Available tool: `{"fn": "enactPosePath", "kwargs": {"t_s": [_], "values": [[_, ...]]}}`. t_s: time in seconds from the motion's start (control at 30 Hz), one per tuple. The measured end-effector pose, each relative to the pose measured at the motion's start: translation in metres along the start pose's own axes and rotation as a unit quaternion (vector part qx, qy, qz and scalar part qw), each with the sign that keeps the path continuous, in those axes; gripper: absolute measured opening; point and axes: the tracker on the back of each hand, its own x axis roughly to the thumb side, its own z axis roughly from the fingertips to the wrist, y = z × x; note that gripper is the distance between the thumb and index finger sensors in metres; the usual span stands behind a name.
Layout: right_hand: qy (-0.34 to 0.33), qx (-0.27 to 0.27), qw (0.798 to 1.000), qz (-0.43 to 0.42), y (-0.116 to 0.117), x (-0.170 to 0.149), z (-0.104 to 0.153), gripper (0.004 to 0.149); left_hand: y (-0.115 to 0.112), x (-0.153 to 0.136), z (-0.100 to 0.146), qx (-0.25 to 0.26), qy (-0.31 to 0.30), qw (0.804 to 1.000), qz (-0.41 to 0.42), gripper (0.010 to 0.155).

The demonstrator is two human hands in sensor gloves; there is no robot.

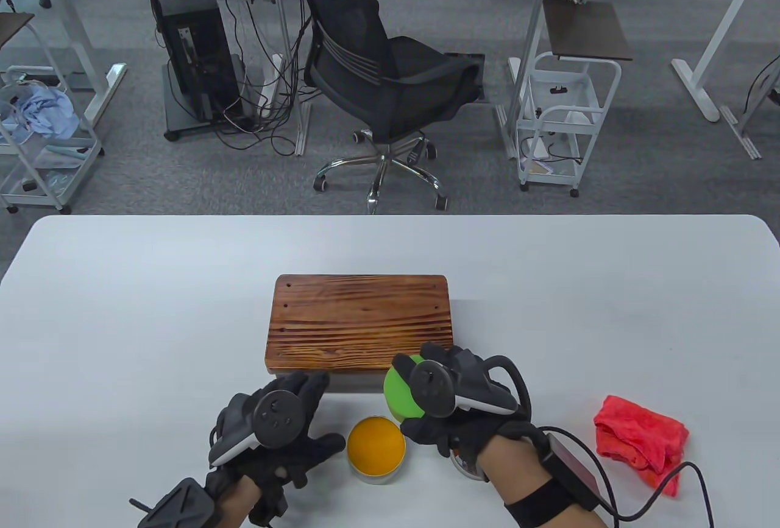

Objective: Dip and apply wood wax on stool

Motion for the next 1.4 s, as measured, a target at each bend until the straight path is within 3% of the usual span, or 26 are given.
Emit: {"fn": "enactPosePath", "kwargs": {"t_s": [0.43, 0.7, 1.23, 1.4], "values": [[-0.033, 0.066, 0.997, 0.024, 0.039, 0.019, -0.007, 0.099, -0.046, 0.008, -0.007, -0.097, -0.024, 0.994, -0.035, 0.109], [-0.047, 0.096, 0.993, 0.05, 0.051, 0.034, -0.013, 0.097, -0.066, 0.004, -0.017, -0.137, -0.01, 0.99, -0.036, 0.096], [-0.046, 0.11, 0.976, 0.184, 0.055, 0.076, -0.028, 0.084, -0.077, 0.003, -0.022, -0.153, -0.005, 0.988, -0.016, 0.083], [-0.051, 0.111, 0.974, 0.188, 0.056, 0.082, -0.031, 0.08, -0.077, 0.003, -0.023, -0.156, -0.004, 0.988, -0.006, 0.081]]}}
